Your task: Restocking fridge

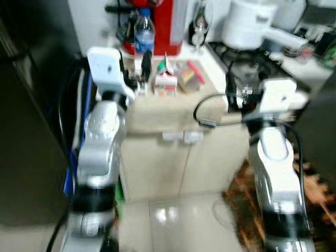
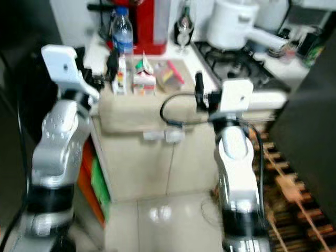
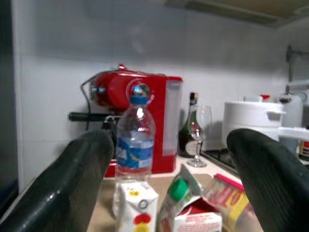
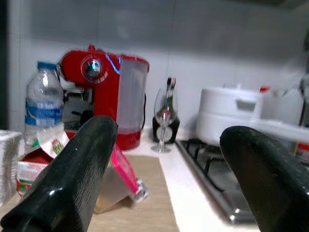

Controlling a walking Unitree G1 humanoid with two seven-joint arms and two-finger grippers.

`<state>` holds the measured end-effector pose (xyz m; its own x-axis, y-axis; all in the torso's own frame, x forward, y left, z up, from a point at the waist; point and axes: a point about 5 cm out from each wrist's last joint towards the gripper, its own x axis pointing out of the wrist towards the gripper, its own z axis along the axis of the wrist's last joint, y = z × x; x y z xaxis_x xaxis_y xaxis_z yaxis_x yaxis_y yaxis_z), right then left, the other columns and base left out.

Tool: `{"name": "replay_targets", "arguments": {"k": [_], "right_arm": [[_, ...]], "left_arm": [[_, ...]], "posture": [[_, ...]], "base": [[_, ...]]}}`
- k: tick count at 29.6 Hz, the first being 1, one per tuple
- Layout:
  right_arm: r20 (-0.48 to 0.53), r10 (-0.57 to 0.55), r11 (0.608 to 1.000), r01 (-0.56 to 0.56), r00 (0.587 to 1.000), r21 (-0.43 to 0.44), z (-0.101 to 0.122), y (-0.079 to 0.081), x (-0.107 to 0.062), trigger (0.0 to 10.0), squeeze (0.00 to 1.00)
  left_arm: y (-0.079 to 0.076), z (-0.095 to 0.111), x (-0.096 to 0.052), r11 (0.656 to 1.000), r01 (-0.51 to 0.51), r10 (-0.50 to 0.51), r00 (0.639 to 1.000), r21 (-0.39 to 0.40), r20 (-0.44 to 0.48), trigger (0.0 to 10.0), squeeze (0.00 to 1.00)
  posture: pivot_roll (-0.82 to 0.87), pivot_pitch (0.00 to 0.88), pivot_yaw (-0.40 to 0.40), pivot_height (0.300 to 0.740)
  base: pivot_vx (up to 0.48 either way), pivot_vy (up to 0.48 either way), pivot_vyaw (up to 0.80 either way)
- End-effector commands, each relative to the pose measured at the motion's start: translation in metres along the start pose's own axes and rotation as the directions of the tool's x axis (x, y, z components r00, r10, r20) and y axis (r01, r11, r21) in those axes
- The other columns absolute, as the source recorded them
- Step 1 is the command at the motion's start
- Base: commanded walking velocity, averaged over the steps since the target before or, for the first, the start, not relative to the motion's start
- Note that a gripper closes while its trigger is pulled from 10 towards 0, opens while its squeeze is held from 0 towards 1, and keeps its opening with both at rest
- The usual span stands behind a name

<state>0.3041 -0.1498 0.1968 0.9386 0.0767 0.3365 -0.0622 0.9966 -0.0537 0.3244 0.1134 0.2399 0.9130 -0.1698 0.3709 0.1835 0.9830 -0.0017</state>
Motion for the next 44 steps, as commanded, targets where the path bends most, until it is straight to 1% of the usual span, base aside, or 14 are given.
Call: {"name": "replay_targets", "arguments": {"k": [1, 5, 12, 17, 19, 21, 23, 25, 27, 28, 34, 35, 41, 44], "right_arm": [[0.005, 0.003, 1.0, -0.003, 1.0, 0.024, 0.002, 0.002, 0.003, 10.0, 0.0], [0.002, 0.009, 0.999, -0.01, 1.0, 0.034, 0.0, 0.004, 0.003, 10.0, 0.0], [0.01, 0.016, 0.999, -0.016, 1.0, 0.04, 0.001, 0.006, 0.004, 10.0, 0.0], [0.061, 0.017, 0.999, -0.019, 0.998, 0.03, 0.015, 0.006, 0.007, 10.0, 0.0], [0.073, 0.006, 0.999, -0.008, 0.997, 0.031, 0.019, 0.003, 0.006, 10.0, 0.0], [0.07, 0.0, 1.0, -0.002, 0.998, 0.03, 0.02, 0.001, 0.003, 10.0, 0.0], [0.066, -0.001, 1.0, -0.001, 0.998, 0.029, 0.02, 0.0, 0.0, 10.0, 0.0], [0.054, -0.002, 1.0, 0.0, 0.999, 0.03, 0.018, 0.001, -0.005, 10.0, 0.0], [0.045, -0.003, 0.999, 0.001, 0.999, 0.036, 0.017, 0.003, -0.008, 10.0, 0.0], [0.045, -0.003, 0.999, 0.001, 0.999, 0.036, 0.017, 0.003, -0.008, 10.0, 0.0], [0.044, 0.004, 0.999, -0.006, 0.999, 0.045, 0.018, 0.007, -0.011, 10.0, 0.0], [0.044, 0.007, 0.999, -0.009, 0.999, 0.049, 0.019, 0.009, -0.012, 10.0, 0.0], [0.041, 0.017, 0.998, -0.019, 0.999, 0.056, 0.021, 0.013, -0.016, 10.0, 0.0], [0.036, 0.016, 0.998, -0.018, 0.999, 0.056, 0.021, 0.014, -0.018, 10.0, 0.0]], "left_arm": [[0.005, 0.001, 0.002, 0.999, -0.023, 0.023, 1.0, 0.026, -0.004, 10.0, 0.0], [0.009, -0.002, 0.003, 0.998, -0.053, 0.053, 0.998, 0.036, -0.02, 10.0, 0.0], [0.008, 0.001, 0.006, 0.998, -0.045, 0.045, 0.999, 0.039, -0.009, 10.0, 0.0], [0.012, 0.014, 0.015, 0.998, -0.035, 0.034, 0.999, 0.057, 0.024, 10.0, 0.0], [0.014, 0.018, 0.022, 0.995, -0.043, 0.042, 0.999, 0.094, 0.013, 10.0, 0.0], [0.017, 0.023, 0.029, 0.997, -0.047, 0.047, 0.999, 0.067, 0.001, 10.0, 0.0], [0.018, 0.026, 0.034, 0.996, -0.041, 0.042, 0.999, 0.077, -0.012, 10.0, 0.0], [0.022, 0.032, 0.045, 0.994, -0.024, 0.028, 0.999, 0.106, -0.036, 10.0, 0.0], [0.026, 0.037, 0.056, 0.996, -0.013, 0.018, 0.998, 0.084, -0.054, 10.0, 0.0], [0.026, 0.037, 0.056, 0.996, -0.013, 0.018, 0.998, 0.084, -0.054, 10.0, 0.0], [0.025, 0.042, 0.075, 1.0, 0.019, -0.018, 0.995, 0.009, -0.095, 10.0, 0.0], [0.024, 0.042, 0.084, 0.999, 0.035, -0.035, 0.992, 0.001, -0.125, 10.0, 0.0], [0.023, 0.032, 0.097, 0.998, 0.053, -0.056, 0.976, -0.015, -0.21, 10.0, 0.0], [0.022, 0.031, 0.099, 0.998, 0.06, -0.064, 0.973, -0.027, -0.222, 10.0, 0.0]], "posture": [[-0.06, 0.0, -0.018, 0.736], [-0.06, 0.0, -0.017, 0.736], [-0.05, 0.0, -0.016, 0.736], [-0.05, 0.0, -0.015, 0.736], [-0.05, 0.0, -0.015, 0.736], [-0.05, 0.0, -0.017, 0.736], [-0.06, 0.0, -0.013, 0.736], [-0.07, 0.0, -0.005, 0.736], [-0.08, 0.0, 0.002, 0.736], [-0.08, 0.0, 0.002, 0.736], [-0.09, 0.0, 0.016, 0.736], [-0.09, 0.0, 0.019, 0.736], [-0.11, 0.0, 0.038, 0.736], [-0.12, 0.0, 0.042, 0.736]], "base": [[0.48, 0.0, 0.0], [0.48, 0.0, 0.0], [0.48, 0.0, 0.0], [0.48, 0.0, 0.0], [0.48, 0.0, 0.0], [0.0, 0.0, 0.0], [0.0, 0.0, 0.0], [0.0, 0.0, 0.0], [0.0, 0.0, 0.0], [0.0, 0.0, 0.0], [0.0, 0.0, 0.0], [0.0, 0.0, 0.0], [0.0, 0.0, 0.0], [0.0, 0.0, 0.0]]}}
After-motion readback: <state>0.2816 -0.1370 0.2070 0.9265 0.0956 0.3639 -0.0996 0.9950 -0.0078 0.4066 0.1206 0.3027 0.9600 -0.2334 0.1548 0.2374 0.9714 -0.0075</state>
